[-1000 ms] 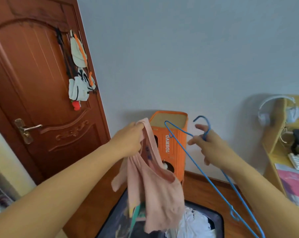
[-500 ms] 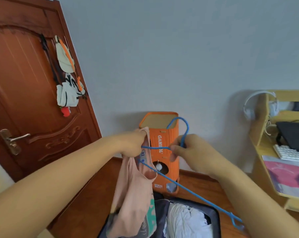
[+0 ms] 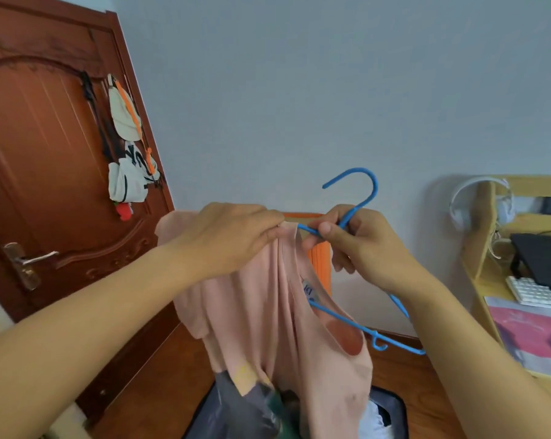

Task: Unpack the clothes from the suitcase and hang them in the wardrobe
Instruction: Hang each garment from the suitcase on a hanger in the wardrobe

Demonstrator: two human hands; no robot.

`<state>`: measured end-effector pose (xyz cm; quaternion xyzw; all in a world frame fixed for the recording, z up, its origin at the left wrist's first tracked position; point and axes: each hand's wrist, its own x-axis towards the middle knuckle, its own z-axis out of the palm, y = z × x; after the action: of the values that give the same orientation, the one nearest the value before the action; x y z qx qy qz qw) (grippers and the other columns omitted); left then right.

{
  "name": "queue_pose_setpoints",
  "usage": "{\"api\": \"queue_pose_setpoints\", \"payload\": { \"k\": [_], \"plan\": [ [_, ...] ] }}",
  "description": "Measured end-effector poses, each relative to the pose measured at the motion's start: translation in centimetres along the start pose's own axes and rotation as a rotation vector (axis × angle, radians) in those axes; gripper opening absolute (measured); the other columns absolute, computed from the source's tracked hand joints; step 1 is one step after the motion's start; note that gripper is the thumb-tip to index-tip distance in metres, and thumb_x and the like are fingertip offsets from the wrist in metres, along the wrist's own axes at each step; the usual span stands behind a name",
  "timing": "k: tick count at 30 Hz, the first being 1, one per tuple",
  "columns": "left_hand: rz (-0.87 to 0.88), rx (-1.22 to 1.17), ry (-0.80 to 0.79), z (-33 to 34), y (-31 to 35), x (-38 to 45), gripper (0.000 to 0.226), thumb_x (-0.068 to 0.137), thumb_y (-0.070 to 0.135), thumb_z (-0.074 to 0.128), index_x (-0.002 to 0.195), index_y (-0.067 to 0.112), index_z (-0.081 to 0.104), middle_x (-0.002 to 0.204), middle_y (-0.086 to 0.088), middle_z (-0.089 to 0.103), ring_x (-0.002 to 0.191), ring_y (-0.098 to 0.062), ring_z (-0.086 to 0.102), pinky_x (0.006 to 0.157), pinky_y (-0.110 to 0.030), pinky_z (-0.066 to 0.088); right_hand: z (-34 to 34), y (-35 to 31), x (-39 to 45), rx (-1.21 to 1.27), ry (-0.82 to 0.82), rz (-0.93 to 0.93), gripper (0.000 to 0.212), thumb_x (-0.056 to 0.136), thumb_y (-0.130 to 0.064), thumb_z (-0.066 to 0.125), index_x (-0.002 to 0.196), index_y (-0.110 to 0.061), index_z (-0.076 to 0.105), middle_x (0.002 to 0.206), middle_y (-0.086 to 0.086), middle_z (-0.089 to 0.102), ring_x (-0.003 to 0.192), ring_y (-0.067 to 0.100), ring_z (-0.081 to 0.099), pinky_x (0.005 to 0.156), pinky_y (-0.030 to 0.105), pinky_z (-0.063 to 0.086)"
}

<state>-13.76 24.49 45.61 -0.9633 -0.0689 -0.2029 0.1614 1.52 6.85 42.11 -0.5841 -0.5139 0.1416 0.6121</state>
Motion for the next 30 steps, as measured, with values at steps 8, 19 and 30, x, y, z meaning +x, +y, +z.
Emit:
{"api": "queue_pose_setpoints", "payload": {
  "k": [8, 19, 30],
  "plan": [
    [-0.016, -0.351, -0.172, 0.4, 0.9, -0.2, 0.03, 0.103, 0.048, 0.038, 0.123, 0.044, 0.061, 0.082, 0.007, 0.067, 0.075, -0.014, 0.06, 0.074, -0.043, 0.051, 1.6, 1.9, -0.3, -0.044, 0.091, -0.023, 0.038, 0.099, -0.01, 0.06, 0.067, -0.031, 0.06, 0.056, -0.009, 0.056, 0.053, 0.006, 0.047, 0.054, 0.016, 0.039],
    [-0.197, -0.353, 0.117, -1.3, -2.5, -1.9, 0.021, 0.106, 0.032, 0.051, 0.113, 0.029, 0.07, 0.089, 0.014, 0.071, 0.085, -0.011, 0.065, 0.082, -0.038, 0.052, 8.7, 13.8, -5.2, -0.242, 0.021, -0.039, 0.051, 0.085, -0.012, 0.061, 0.131, -0.034, 0.055, 0.127, -0.021, 0.059, 0.117, 0.004, 0.057, 0.096, 0.023, 0.046],
    [-0.022, 0.226, -0.081, -0.3, -13.2, -13.2, 0.036, 0.092, 0.032, 0.042, 0.126, 0.029, 0.052, 0.07, -0.001, 0.065, 0.054, -0.029, 0.065, 0.039, -0.035, 0.048, -2.0, 15.2, -2.6, -1.05, -0.118, -0.411, 0.039, 0.07, -0.003, 0.036, 0.093, -0.012, 0.066, 0.099, 0.001, 0.066, 0.104, 0.029, 0.061, 0.104, 0.044, 0.041]
  ]
}}
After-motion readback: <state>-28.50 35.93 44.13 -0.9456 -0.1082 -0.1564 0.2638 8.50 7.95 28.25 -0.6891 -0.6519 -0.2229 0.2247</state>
